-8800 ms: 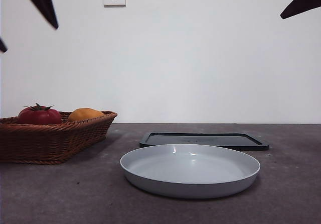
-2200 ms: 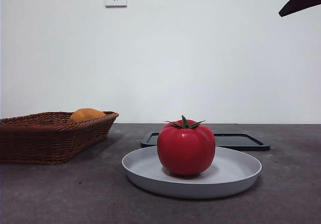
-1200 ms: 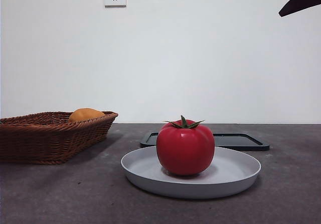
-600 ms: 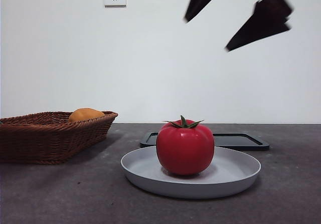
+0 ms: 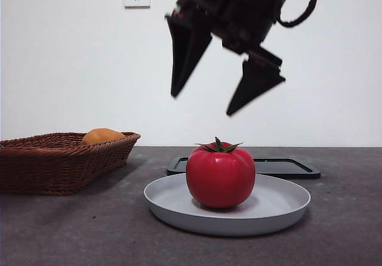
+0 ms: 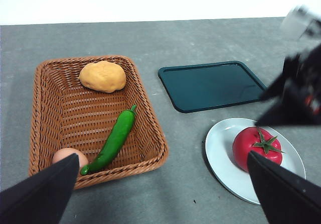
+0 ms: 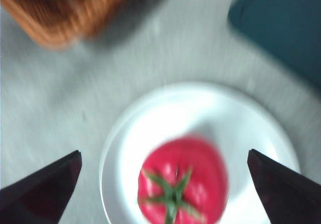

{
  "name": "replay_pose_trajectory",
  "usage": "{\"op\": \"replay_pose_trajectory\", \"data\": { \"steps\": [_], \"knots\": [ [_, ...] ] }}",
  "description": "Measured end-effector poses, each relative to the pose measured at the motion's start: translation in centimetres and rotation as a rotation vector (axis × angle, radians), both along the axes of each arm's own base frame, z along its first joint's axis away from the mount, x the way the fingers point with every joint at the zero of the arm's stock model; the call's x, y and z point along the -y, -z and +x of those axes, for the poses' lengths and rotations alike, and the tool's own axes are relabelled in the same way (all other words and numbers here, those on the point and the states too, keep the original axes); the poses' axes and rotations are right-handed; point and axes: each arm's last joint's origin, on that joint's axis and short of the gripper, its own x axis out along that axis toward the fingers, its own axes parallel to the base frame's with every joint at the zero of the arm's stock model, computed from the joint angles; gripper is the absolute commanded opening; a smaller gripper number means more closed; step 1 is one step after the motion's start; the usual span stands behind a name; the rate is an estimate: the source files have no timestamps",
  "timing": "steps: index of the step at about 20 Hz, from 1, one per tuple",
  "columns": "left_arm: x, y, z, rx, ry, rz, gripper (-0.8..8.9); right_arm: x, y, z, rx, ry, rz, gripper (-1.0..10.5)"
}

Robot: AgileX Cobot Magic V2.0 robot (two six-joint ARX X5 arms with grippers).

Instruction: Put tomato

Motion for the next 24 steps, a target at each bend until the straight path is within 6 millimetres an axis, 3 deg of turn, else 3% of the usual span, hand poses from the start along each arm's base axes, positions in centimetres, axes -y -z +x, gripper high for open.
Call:
{"op": "replay_pose_trajectory", "data": {
  "steps": [9,11,17,21,24],
  "knots": [
    [0.0,0.0,0.0,0.001,0.001,0.001,7.83,-2.2,5.3,0.0,-0.128,-0.026,-0.199,6.2],
    [0.0,0.0,0.0,0.001,0.001,0.002,7.83,-2.4,6.0,0.1,-0.131,-0.020,-0.236,5.8],
    [0.0,0.0,0.0,0.002,0.001,0.002,7.83,-2.3,6.7,0.0,-0.159,-0.017,-0.283,2.2],
    [0.0,0.0,0.0,0.003,0.001,0.002,7.83,-2.2,6.3,0.1,-0.172,-0.017,-0.297,2.0],
    [0.0,0.0,0.0,0.003,0.001,0.002,7.83,-2.0,4.2,1.4,-0.140,0.009,-0.297,2.0]
  ]
}}
